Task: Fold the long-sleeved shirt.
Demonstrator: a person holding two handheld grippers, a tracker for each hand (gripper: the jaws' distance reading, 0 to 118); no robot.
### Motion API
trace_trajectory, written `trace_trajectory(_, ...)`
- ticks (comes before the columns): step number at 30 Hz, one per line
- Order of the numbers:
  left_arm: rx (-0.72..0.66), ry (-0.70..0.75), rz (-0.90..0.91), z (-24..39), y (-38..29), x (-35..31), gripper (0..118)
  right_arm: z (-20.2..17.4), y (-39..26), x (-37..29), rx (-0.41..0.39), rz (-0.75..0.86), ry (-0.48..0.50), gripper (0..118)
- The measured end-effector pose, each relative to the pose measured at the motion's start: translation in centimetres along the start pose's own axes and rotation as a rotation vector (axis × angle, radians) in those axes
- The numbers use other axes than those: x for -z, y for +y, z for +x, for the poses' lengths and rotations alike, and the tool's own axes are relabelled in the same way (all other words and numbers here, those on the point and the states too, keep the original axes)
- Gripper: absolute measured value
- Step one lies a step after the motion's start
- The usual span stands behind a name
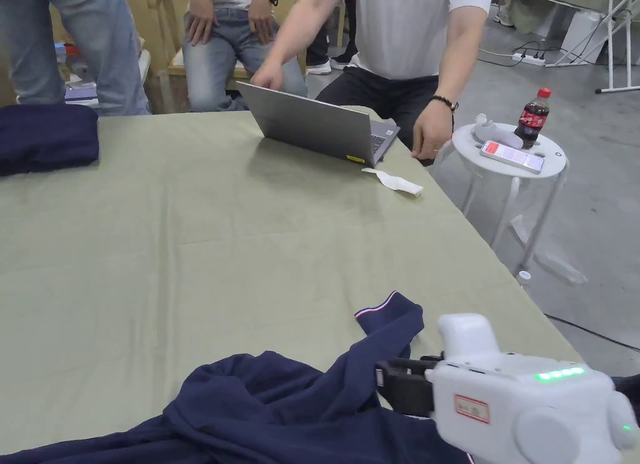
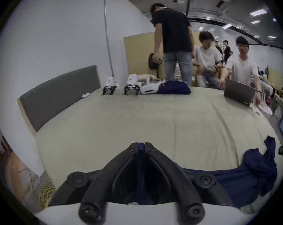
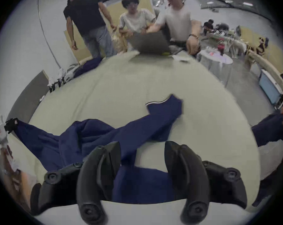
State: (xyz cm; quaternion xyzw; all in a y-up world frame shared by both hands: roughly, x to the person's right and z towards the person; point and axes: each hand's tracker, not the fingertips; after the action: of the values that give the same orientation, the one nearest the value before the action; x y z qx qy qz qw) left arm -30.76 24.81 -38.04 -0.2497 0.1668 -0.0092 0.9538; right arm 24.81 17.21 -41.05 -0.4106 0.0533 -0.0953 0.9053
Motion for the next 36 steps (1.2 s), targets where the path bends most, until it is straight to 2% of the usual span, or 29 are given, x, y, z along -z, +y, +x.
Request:
trace_trajectory(2,0.015,-0.018,0.001,0.8,-0.1,0.3,3,-0.8,0.0,3.5,0.010,-0.067,0.107,63)
trace_trajectory(3,0.012,-0.020,-0.001,1.1,-0.2,0.4,3,-1.2,-0.1,5.0,0.041,-0.098,0.144,62)
trace_trajectory(4,0.008,-0.029,-0.005,1.0,-0.5,0.8,3,-1.6,-0.2,6.7,0.047,-0.140,0.137,63)
trace_trajectory(5,0.007,-0.039,-0.011,1.2,-0.5,0.9,3,-2.2,-0.3,8.0,0.033,-0.171,0.095,58)
trace_trajectory(6,0.008,-0.042,-0.014,1.4,-0.6,1.0,3,-2.4,-0.3,8.6,0.005,-0.168,0.040,36)
trace_trajectory(7,0.011,-0.042,-0.018,1.5,-0.7,1.1,3,-2.3,-0.1,8.4,-0.007,-0.121,0.031,29)
trace_trajectory(9,0.022,-0.045,-0.023,0.3,-0.8,2.0,3,-2.3,0.4,7.3,0.036,-0.106,0.049,23)
trace_trajectory(12,0.020,-0.046,-0.037,-0.2,-0.1,1.6,3,-3.0,1.1,2.8,-0.011,0.101,0.019,21)
trace_trajectory(14,-0.010,-0.038,-0.011,-0.9,0.8,0.5,3,-3.4,2.1,-1.0,-0.013,0.201,0.067,21)
trace_trajectory(18,-0.125,-0.093,0.087,-3.3,3.6,-2.6,3,-5.7,4.9,-9.6,-0.086,0.396,0.068,16)
trace_trajectory(22,-0.153,-0.179,0.203,-3.9,8.0,-6.5,3,-7.3,8.7,-16.3,-0.122,0.567,0.037,13)
trace_trajectory(28,-0.147,-0.243,0.282,-3.3,17.9,-6.9,3,-8.4,18.5,-21.6,-0.206,0.678,0.007,12)
trace_trajectory(31,-0.117,-0.234,0.315,-2.3,23.9,-5.9,3,-8.7,24.1,-22.7,-0.216,0.707,-0.028,9)
trace_trajectory(36,-0.118,-0.214,0.371,-0.2,33.0,-5.2,3,-9.9,33.0,-25.5,-0.175,0.769,-0.047,6)
